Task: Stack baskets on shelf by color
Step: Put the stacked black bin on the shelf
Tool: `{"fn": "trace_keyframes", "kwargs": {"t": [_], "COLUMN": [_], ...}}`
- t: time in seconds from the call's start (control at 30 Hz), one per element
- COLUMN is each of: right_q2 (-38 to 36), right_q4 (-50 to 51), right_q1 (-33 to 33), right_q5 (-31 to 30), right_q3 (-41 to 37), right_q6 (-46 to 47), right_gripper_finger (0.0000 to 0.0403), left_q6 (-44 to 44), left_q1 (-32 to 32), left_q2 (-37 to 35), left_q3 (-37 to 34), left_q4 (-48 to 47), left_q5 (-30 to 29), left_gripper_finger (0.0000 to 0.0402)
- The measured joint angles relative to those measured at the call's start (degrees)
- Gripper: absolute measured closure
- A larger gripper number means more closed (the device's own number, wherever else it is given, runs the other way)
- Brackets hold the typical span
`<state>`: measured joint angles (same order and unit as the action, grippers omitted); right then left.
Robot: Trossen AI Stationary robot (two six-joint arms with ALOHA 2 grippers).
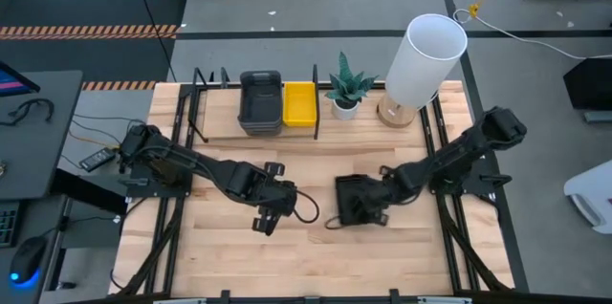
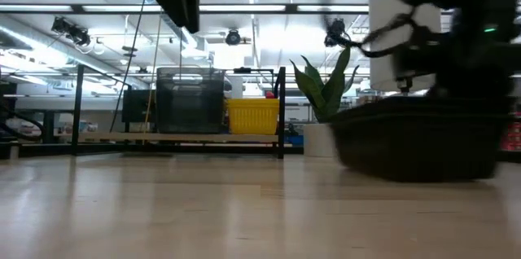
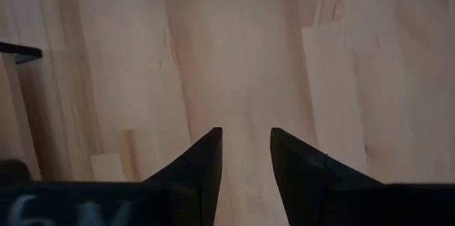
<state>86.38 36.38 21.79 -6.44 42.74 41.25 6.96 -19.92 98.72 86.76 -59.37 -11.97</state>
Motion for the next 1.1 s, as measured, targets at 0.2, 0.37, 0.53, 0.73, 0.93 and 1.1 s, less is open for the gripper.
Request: {"fn": "trace_keyframes", "kwargs": {"t": [0.2, 0.37, 0.53, 0.73, 0.93, 1.1], "right_q2": [1.85, 0.56, -3.52, -12.62, -23.46, -29.36], "right_q4": [-19.23, -29.43, -24.39, -11.73, -2.64, -1.69], "right_q1": [-4.05, -4.91, -4.87, -1.13, 7.58, 16.73], "right_q5": [-2.05, -1.55, -2.14, -7.34, -21.2, -35.92], "right_q3": [0.02, 0.09, 0.09, 0.09, 0.07, 0.04], "right_q6": [-8.64, -12.82, -11.25, -5.13, 2.23, 5.01], "right_gripper_finger": [0.0398, 0.0398, 0.0398, 0.0398, 0.0398, 0.0398], "left_q6": [3.5, 6.04, 7.95, 9.68, 10.89, 12.12], "left_q1": [0.1, 0.04, 0.04, -0.56, -0.91, -1.51], "left_q2": [0.0, -0.04, -0.04, 2.58, 7.38, 11.29], "left_q3": [0.0, 0.0, 0.0, 0.07, 0.0, -0.01], "left_q4": [-3.08, -1.48, 3.81, 14.32, 26.56, 37.68], "left_q5": [-0.02, 0.02, 0.02, -0.05, -1.82, -3.29], "left_gripper_finger": [0.0276, 0.027, 0.0256, 0.024, 0.0243, 0.0233]}}
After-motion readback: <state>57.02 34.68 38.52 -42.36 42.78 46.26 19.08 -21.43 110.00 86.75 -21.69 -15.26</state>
